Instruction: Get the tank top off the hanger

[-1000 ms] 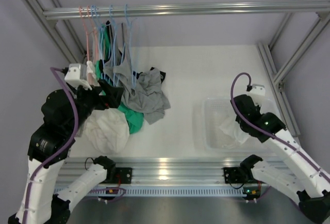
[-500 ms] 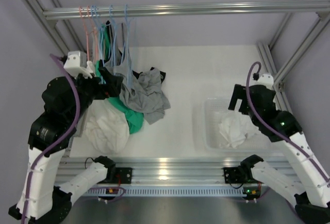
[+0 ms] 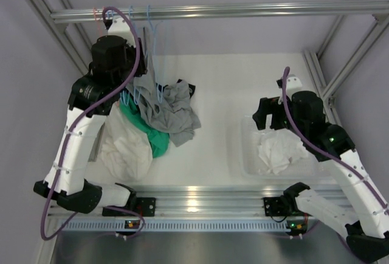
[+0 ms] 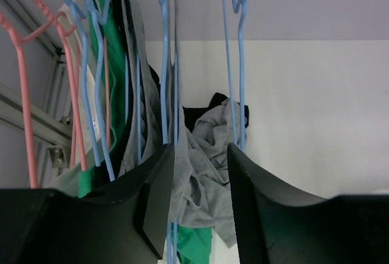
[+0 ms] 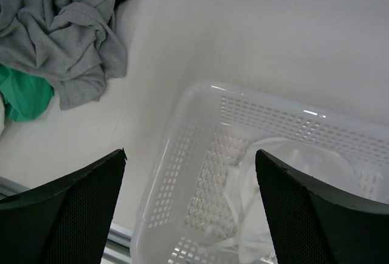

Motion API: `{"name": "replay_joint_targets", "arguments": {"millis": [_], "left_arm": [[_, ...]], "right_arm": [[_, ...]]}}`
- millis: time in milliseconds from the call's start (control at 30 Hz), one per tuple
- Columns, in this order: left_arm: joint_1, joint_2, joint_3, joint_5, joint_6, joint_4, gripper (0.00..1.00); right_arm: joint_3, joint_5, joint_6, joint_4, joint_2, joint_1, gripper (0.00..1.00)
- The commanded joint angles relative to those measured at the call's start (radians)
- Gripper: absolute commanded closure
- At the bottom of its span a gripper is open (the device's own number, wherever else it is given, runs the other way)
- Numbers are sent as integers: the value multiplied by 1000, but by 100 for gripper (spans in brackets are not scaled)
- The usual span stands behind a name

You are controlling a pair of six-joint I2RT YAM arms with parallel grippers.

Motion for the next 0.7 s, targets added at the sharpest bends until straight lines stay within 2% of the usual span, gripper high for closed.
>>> {"name": "replay_joint_targets", "arguments": {"millis": [0,233,533,600,667], "left_arm": [[-2,-1,55,-73,69,14,54],[8,51,14,-102,98,17,51],[110,111,-23,24,80,55,52],[139,115,-34,74,77,66,57],[150,114,-39,113,72,81,69]], "right_arm": [[2,-83,-45,79,-33,-12,15],[0,-143,-48,96,-29,-11,19],[-13,-177,-48,101,-47,-11,20],[-17,-185,-48,101,-50,-11,23],[-20,-186,-50,102,-50,-9,24]]}}
